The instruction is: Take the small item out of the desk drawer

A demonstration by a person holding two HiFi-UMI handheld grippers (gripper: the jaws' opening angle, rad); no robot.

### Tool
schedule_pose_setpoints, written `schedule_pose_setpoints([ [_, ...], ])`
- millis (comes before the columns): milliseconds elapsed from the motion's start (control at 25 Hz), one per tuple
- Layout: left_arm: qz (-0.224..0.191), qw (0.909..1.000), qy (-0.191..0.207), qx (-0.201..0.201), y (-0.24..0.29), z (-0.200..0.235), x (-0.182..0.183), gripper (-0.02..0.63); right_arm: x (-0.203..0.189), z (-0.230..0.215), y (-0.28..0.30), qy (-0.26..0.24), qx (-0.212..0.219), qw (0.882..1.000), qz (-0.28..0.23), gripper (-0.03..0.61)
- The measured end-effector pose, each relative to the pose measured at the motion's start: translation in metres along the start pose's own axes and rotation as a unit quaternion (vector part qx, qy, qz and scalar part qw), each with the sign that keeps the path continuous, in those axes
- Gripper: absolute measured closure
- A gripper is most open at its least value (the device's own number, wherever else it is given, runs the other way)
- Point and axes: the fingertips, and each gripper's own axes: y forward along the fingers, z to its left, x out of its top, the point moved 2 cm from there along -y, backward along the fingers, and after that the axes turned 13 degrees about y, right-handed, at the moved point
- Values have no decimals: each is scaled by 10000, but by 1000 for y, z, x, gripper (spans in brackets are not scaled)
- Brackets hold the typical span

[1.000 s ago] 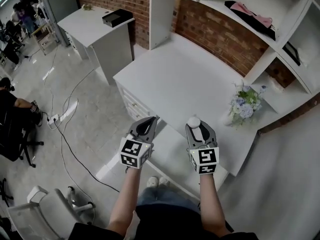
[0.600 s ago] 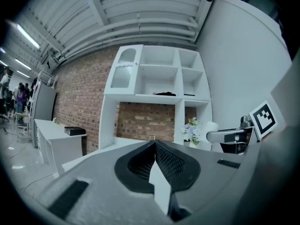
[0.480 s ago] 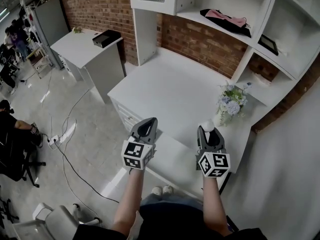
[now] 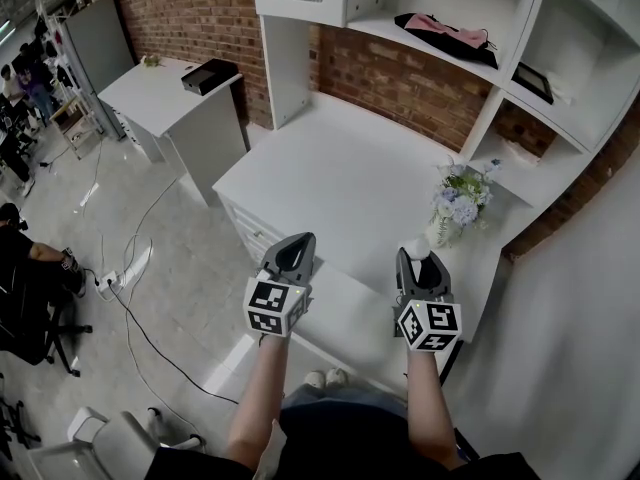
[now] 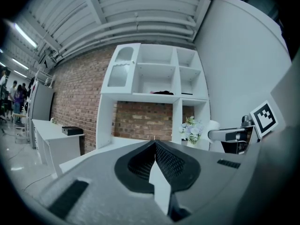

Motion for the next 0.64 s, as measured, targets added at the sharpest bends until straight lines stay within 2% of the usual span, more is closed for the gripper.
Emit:
schedule_pose_setpoints([
  [640, 109, 9999, -58, -34, 2, -4, -6, 604, -7, 0, 1, 6, 37, 9999, 133, 420],
])
